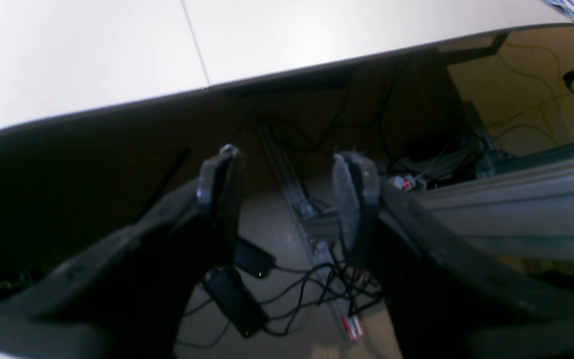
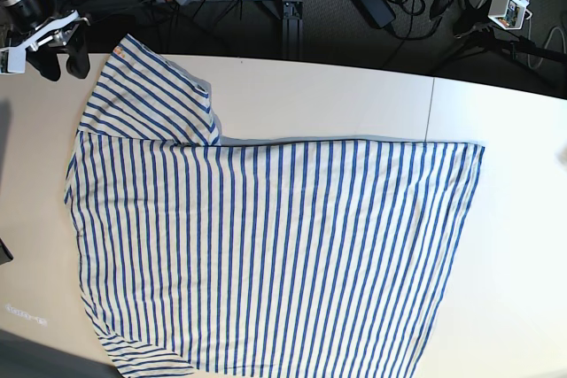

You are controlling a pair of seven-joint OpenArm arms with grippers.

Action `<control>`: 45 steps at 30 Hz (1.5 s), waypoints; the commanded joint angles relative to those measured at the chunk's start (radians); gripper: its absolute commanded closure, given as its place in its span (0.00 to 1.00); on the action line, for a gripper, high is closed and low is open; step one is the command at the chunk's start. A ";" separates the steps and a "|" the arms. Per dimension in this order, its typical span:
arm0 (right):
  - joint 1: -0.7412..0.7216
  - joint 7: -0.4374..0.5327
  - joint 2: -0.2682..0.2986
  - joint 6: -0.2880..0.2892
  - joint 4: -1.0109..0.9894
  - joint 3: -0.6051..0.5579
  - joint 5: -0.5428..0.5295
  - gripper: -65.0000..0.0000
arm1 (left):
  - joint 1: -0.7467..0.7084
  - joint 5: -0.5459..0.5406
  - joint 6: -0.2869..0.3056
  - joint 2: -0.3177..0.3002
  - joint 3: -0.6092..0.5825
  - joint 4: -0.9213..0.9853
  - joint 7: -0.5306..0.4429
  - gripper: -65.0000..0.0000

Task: Fold the T-shirt properly
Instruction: 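Grasp the striped shirt's sleeve corner with the right gripper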

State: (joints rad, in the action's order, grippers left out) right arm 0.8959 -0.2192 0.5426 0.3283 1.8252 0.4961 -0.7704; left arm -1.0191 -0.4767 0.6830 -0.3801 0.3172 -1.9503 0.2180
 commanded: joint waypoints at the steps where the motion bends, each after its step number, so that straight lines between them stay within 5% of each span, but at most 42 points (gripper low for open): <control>1: -0.002 0.012 0.011 0.034 0.012 0.011 -0.023 0.46 | -0.014 -0.013 0.015 -0.008 0.008 -0.014 -0.007 0.49; 18: -0.162 -0.082 0.008 0.066 -0.275 -0.016 -0.194 0.46 | -0.014 -0.014 0.015 -0.019 0.011 -0.014 0.004 0.49; 27: -0.216 -0.090 0.008 0.065 -0.311 -0.072 -0.198 0.46 | -0.014 -0.014 0.015 -0.019 0.011 -0.014 0.004 0.49; 45: -0.322 -0.119 -0.006 0.066 -0.449 -0.433 -0.186 0.46 | -0.014 -0.014 0.015 -0.019 0.017 -0.014 0.012 0.49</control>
State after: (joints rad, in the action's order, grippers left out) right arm 0.5484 -0.1745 0.5453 0.3725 1.3914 0.0887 -1.0027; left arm -1.0195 -0.4763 0.6838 -0.3931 0.3233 -1.9503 0.2470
